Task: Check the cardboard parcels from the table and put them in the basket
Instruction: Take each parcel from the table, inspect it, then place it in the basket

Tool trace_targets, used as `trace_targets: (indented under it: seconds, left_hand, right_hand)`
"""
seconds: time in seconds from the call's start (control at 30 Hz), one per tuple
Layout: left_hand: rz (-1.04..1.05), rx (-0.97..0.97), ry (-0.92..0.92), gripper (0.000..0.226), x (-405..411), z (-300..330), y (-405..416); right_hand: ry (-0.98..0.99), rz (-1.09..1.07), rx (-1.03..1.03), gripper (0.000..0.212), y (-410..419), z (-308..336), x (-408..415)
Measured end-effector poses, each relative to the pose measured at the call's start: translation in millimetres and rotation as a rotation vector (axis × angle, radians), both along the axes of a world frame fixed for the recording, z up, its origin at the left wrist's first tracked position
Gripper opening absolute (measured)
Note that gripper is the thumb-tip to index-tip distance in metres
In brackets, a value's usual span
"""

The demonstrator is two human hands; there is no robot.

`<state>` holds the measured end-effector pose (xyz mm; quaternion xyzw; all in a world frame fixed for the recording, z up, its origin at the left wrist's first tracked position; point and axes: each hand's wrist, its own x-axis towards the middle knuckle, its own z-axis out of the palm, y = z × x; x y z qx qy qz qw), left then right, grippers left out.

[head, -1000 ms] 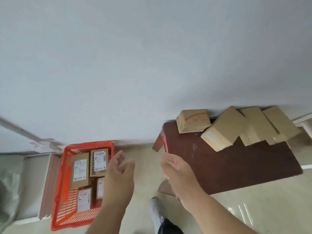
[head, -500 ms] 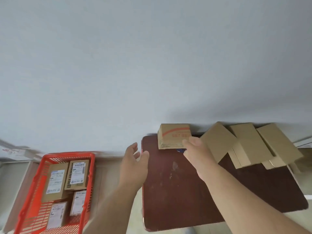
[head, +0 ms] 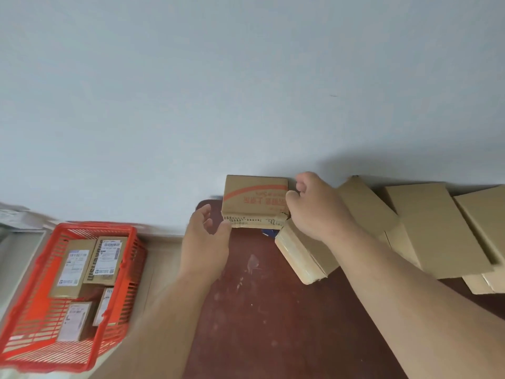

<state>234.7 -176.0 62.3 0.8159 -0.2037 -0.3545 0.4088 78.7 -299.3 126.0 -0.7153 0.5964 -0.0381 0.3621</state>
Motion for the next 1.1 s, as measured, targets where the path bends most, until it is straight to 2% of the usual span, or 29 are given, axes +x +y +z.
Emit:
trace_targets:
  seconds: [0.1, 0.37, 0.5, 0.6, 0.77, 0.87, 0.93, 1.03, 1.1]
  left_hand:
    - [-0.028, -0.014, -0.079, 0.062, 2, -16, -3]
    - [-0.096, -0.094, -0.094, 0.072, 6, -51, -12]
    - [-0.185, -0.112, -0.136, 0.047, 8, -64, -16]
    - [-0.136, -0.218, -0.157, 0.047, 8, -75, -9]
    - [-0.030, -0.412, -0.223, 0.050, 5, -67, 4]
    - [0.013, -0.548, -0.267, 0.052, -6, -59, 16]
    - [0.034, -0.625, -0.281, 0.052, -17, -51, 30]
    - [0.068, -0.691, -0.257, 0.056, -38, -35, 64]
    - [0.063, -0.714, -0.220, 0.062, -55, -23, 92]
  right_hand:
    - [0.103, 0.109, -0.057, 0.042, -3, -11, -2]
    - [0.380, 0.273, -0.154, 0.042, -4, -46, 24]
    - [0.396, 0.371, -0.204, 0.034, 0, -53, 30]
    - [0.243, 0.344, -0.270, 0.035, 2, -64, 26]
    - [0.000, 0.285, -0.415, 0.026, 2, -62, 13]
    - [-0.130, 0.269, -0.464, 0.031, 13, -54, 1]
    - [-0.213, 0.260, -0.481, 0.026, 27, -48, -8]
    - [-0.369, 0.189, -0.472, 0.038, 62, -31, -26]
    - [-0.460, 0.163, -0.473, 0.036, 94, -20, -45]
